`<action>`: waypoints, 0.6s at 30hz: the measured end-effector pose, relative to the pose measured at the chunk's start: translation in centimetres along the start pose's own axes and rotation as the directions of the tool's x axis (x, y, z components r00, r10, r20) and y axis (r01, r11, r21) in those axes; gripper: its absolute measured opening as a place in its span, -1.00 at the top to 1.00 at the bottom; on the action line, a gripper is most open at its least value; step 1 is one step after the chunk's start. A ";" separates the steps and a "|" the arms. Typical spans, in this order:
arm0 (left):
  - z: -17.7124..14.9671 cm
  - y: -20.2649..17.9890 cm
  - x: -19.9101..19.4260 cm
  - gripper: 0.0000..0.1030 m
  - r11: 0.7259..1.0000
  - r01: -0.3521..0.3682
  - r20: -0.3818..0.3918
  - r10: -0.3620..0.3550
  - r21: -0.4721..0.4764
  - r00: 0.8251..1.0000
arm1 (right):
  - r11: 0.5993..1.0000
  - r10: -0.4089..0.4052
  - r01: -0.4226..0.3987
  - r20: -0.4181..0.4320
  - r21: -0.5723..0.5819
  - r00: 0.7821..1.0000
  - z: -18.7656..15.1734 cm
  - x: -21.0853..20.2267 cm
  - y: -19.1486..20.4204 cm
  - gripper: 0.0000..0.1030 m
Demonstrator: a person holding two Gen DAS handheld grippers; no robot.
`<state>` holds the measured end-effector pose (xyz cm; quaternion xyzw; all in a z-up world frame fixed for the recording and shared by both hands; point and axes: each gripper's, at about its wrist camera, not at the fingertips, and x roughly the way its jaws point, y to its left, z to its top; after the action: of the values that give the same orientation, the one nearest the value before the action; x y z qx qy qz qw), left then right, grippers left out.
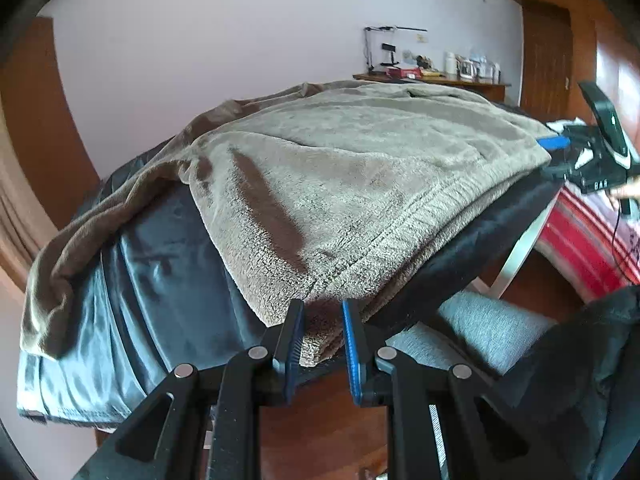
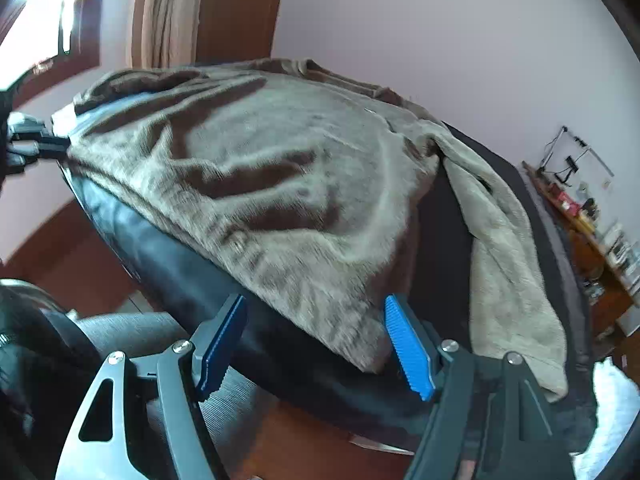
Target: Fold clothes
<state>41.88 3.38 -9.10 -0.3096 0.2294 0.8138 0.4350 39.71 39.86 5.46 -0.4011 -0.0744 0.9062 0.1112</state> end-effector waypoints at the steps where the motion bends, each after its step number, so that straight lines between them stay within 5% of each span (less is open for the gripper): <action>1: 0.0 0.0 0.1 0.61 1.000 0.000 -0.005 0.000 -0.013 1.000 | 1.000 -0.012 0.012 -0.005 -0.007 1.000 -0.2 0.0 -0.1 -0.46; 7: 0.2 0.1 0.3 0.61 0.999 -0.019 -0.001 0.019 -0.047 1.000 | 0.996 -0.090 0.090 -0.002 -0.026 0.996 -0.2 0.0 -0.9 -0.46; 12: 0.4 1.1 0.4 0.61 0.984 -0.011 0.034 0.017 -0.179 0.999 | 0.994 -0.100 0.094 0.085 0.063 0.991 1.6 -0.1 -1.9 -0.46; 16: -0.2 2.0 0.7 0.61 0.951 0.008 0.062 0.012 -0.308 0.998 | 0.991 -0.077 0.065 0.100 0.120 0.992 2.2 1.4 -1.8 0.01; 18: -0.3 1.6 0.6 0.61 0.953 -0.010 0.066 0.032 -0.303 0.997 | 0.989 -0.125 0.117 0.081 0.090 0.989 2.0 2.4 -1.1 0.15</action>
<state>40.37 2.67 -9.57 -0.3413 0.0901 0.8543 0.3815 36.82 41.44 5.33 -0.3514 -0.0648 0.9166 0.1796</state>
